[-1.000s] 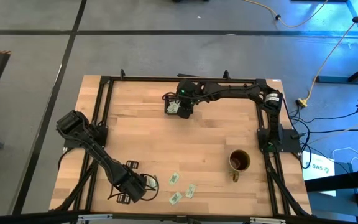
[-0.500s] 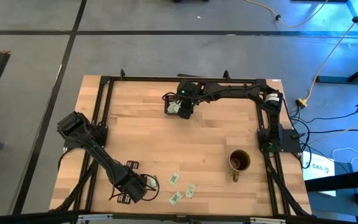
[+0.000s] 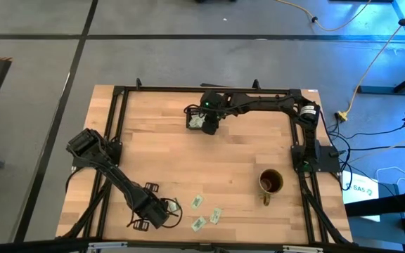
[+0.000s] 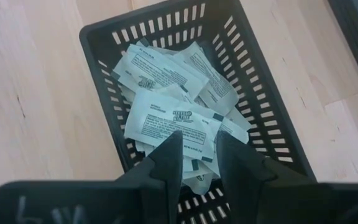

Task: Pick and place Stevia / Truvia into bins
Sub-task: Put the white stevia packet into the black bin

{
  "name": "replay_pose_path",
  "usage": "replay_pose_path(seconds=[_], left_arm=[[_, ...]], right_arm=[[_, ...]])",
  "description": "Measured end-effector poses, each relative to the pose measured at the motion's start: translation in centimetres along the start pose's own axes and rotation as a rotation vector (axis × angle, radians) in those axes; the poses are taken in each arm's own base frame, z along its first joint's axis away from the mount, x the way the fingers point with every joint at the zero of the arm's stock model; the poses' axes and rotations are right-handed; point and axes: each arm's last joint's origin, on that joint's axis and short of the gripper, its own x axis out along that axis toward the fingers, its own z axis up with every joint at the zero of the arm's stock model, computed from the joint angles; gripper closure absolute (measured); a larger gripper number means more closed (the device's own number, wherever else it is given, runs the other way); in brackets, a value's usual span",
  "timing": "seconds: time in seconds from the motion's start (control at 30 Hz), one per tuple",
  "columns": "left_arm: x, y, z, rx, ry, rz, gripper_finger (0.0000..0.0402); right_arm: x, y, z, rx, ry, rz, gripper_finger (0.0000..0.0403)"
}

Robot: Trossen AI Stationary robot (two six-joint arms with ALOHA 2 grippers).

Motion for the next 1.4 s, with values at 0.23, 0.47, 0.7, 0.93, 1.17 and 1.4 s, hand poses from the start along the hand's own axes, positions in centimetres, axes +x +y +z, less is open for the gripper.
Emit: replay_pose_path(seconds=[0.23,0.47,0.7,0.93,1.17,1.4], left_arm=[[0.0,0.2,0.1,-0.005,-0.012,0.010,0.0366],[0.0,0.4,0.3,-0.013,-0.009,0.003,0.0394],[-0.1,0.5,0.3,-0.016,-0.009,0.006,0.0398],[-2.1,1.3,-0.4,-0.062,-0.048,0.036,0.0398],[-6.9,3.7,-0.3,-0.181,-0.206,-0.003,0.0398],[-11.5,8.5,-0.2,-0.351,-0.420,0.058,0.0398]], right_arm=[[0.0,0.0,0.0,-0.020,0.000,0.000,0.0301],[-0.6,0.0,0.2,-0.026,-0.014,0.000,0.0301],[-3.4,-0.1,0.6,-0.030,-0.055,0.008,0.0301],[-7.3,0.1,0.9,-0.111,-0.115,0.132,0.0301],[-9.2,2.3,0.4,-0.225,-0.109,0.346,0.0301],[-9.9,6.1,-0.7,-0.365,-0.048,0.413,0.0301]])
